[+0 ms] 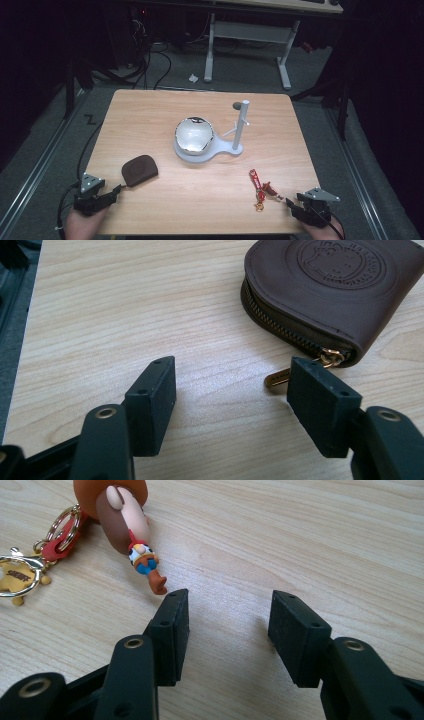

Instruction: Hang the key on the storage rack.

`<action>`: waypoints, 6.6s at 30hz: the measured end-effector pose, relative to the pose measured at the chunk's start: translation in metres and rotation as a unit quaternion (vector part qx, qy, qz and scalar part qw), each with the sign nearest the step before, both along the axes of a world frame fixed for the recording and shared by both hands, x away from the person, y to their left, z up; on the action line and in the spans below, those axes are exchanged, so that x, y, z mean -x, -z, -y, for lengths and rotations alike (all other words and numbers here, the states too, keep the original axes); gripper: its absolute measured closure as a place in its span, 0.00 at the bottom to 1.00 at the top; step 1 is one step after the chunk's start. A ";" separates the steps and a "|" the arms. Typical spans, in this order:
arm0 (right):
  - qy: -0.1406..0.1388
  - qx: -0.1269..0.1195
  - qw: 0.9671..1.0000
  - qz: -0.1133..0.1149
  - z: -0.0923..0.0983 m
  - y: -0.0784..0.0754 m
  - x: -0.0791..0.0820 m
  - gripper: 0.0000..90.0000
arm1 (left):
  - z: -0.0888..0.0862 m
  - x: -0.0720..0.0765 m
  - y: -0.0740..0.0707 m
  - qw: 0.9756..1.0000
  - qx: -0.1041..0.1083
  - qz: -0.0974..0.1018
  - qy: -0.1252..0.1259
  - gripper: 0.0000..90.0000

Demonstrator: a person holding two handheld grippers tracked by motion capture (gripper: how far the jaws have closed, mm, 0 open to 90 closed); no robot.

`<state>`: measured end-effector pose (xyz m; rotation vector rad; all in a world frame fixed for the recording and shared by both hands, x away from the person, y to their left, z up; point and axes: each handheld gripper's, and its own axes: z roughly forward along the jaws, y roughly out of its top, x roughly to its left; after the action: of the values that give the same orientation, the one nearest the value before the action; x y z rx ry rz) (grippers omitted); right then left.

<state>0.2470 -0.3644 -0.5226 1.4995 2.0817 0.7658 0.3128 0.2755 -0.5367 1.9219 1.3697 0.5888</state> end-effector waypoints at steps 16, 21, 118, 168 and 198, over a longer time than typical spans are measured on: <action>-0.008 -0.008 1.000 0.005 -0.003 -0.003 0.002 0.57 | 0.007 0.000 -0.002 1.000 -0.007 0.002 0.014 0.39; -0.011 -0.008 1.000 -0.011 -0.007 -0.008 -0.003 0.56 | 0.006 0.000 -0.004 1.000 -0.004 0.008 0.018 0.38; -0.153 0.073 0.950 -0.261 -0.080 -0.071 -0.072 0.74 | 0.000 -0.003 -0.010 0.999 0.029 0.010 0.028 0.01; -0.158 0.079 0.959 -0.222 -0.079 -0.188 -0.086 0.74 | 0.001 -0.004 -0.007 0.999 0.038 0.003 0.038 0.03; -0.173 0.089 0.962 -0.190 -0.107 -0.233 -0.126 0.74 | -0.001 -0.004 -0.007 0.998 0.044 0.003 0.040 0.04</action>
<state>0.3733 -0.2579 -0.2895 1.2752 2.6672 0.4090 0.3172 0.2767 -0.5298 1.8933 1.2886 0.4872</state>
